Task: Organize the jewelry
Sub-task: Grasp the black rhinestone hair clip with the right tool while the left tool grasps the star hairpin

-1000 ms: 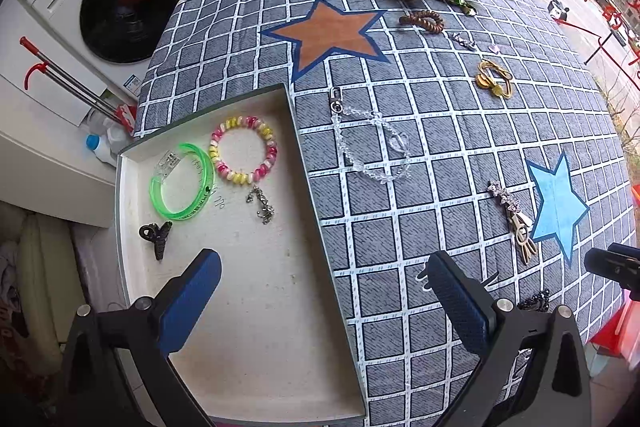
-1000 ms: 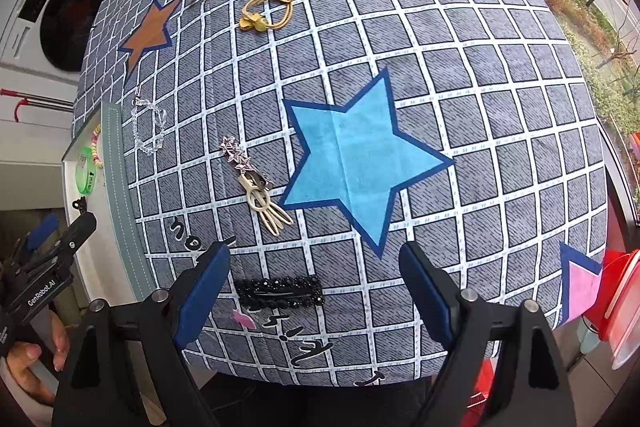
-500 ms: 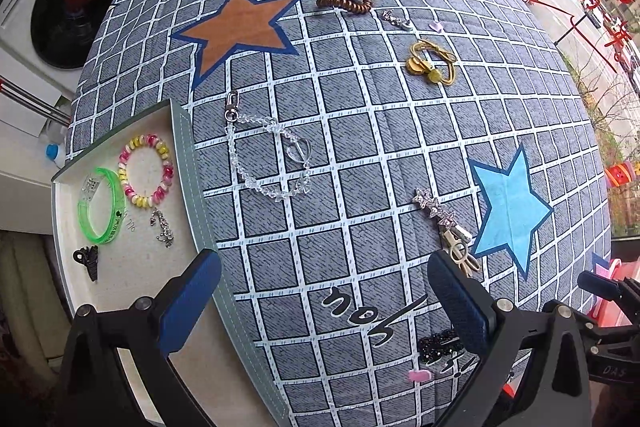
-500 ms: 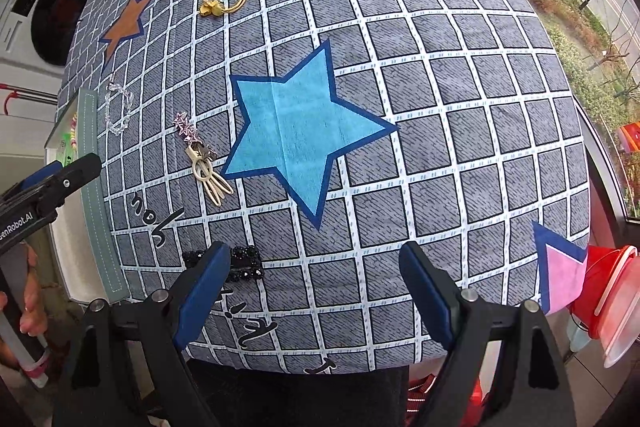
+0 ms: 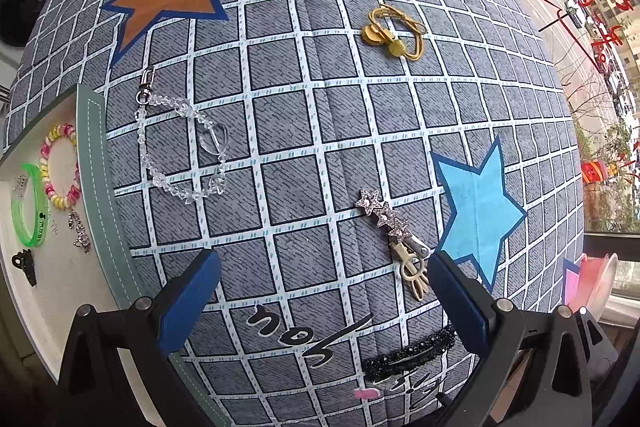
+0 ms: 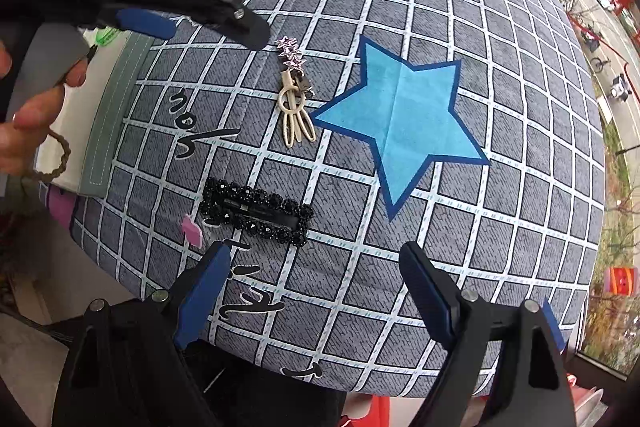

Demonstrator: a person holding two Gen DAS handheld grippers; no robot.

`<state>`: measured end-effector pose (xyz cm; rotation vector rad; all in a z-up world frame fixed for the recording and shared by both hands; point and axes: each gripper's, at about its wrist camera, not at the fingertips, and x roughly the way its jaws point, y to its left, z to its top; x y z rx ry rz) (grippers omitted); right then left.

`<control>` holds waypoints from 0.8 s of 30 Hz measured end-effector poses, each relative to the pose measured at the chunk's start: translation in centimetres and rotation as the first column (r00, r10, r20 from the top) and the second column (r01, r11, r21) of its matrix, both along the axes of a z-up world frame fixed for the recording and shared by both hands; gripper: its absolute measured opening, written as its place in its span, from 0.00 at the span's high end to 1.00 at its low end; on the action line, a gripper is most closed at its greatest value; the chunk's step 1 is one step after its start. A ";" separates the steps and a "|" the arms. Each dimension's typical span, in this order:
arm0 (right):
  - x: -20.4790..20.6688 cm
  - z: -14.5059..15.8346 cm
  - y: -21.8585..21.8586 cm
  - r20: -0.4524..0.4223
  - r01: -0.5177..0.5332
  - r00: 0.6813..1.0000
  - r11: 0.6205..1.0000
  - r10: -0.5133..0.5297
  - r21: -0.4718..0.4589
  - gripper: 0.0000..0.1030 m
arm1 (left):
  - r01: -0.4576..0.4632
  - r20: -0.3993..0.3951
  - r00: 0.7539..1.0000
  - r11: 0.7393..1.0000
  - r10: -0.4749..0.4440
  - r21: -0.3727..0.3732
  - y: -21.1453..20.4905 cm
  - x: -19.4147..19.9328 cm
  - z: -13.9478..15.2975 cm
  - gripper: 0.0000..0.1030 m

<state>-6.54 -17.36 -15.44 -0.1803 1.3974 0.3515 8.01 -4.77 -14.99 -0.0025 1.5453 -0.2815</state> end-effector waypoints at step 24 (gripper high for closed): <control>-0.2 -3.2 10.3 0.108 -0.444 0.888 0.895 0.447 -0.052 0.31 | 0.128 -0.134 0.981 0.989 -0.138 -0.077 -7.9 1.9 -3.0 0.36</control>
